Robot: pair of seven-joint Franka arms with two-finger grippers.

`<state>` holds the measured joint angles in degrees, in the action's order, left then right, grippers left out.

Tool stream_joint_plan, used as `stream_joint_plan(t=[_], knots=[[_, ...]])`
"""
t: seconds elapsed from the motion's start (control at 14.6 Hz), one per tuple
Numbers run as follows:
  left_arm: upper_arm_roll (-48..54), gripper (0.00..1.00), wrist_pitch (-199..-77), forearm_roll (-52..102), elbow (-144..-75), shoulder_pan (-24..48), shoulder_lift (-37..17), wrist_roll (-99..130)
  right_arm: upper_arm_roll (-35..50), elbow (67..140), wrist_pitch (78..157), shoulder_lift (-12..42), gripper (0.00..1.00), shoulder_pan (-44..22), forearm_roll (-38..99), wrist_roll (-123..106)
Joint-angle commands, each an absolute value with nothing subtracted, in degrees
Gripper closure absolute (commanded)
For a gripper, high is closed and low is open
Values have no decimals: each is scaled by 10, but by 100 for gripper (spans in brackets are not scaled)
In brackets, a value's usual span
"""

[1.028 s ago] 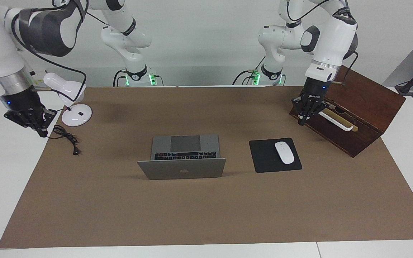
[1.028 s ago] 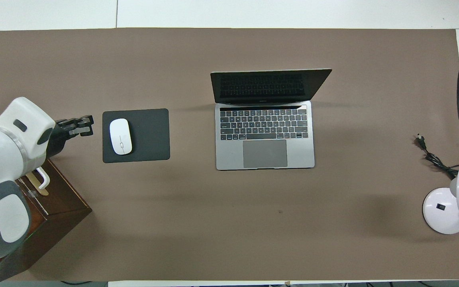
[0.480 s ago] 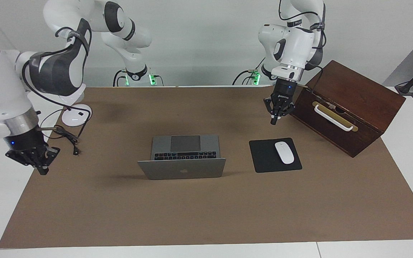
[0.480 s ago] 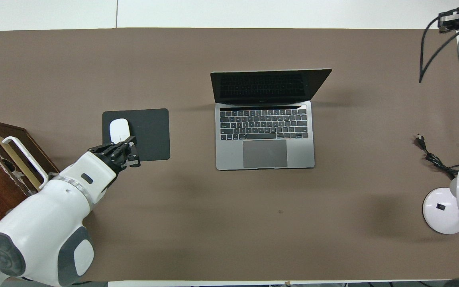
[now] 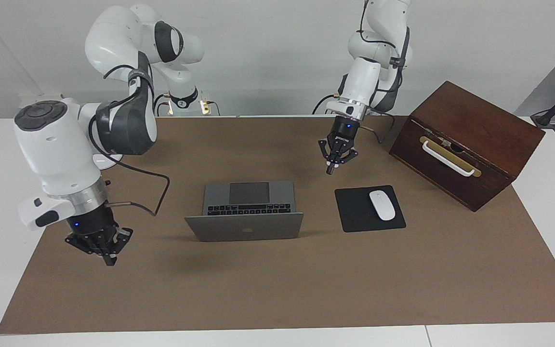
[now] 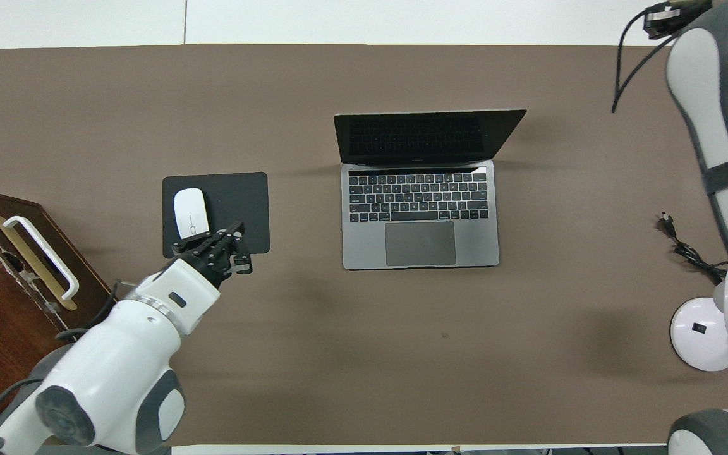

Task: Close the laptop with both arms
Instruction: 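Move the left gripper past the mouse pad toward the laptop front, then hold the laptop base with the left gripper while the right gripper reaches the lid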

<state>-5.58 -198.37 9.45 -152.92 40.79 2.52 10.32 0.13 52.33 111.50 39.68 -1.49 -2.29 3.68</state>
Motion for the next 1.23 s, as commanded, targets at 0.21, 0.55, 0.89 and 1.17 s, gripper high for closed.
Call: stream_joint_plan(t=[0.21,0.55,0.89,1.17], knots=[[-65,100,-2008,104,-1491,460,-37,106,4,508,1103,396,100,-70,-33,89],[-65,100,-2009,105,-1439,485,-107,106,5,510,1107,395,100,-104,-33,95],[-65,100,-2009,110,-1404,490,-153,105,1,526,1140,396,100,-142,-35,163],[-66,100,-2009,115,-1397,505,-173,105,4,528,1162,398,100,-159,-35,199]])
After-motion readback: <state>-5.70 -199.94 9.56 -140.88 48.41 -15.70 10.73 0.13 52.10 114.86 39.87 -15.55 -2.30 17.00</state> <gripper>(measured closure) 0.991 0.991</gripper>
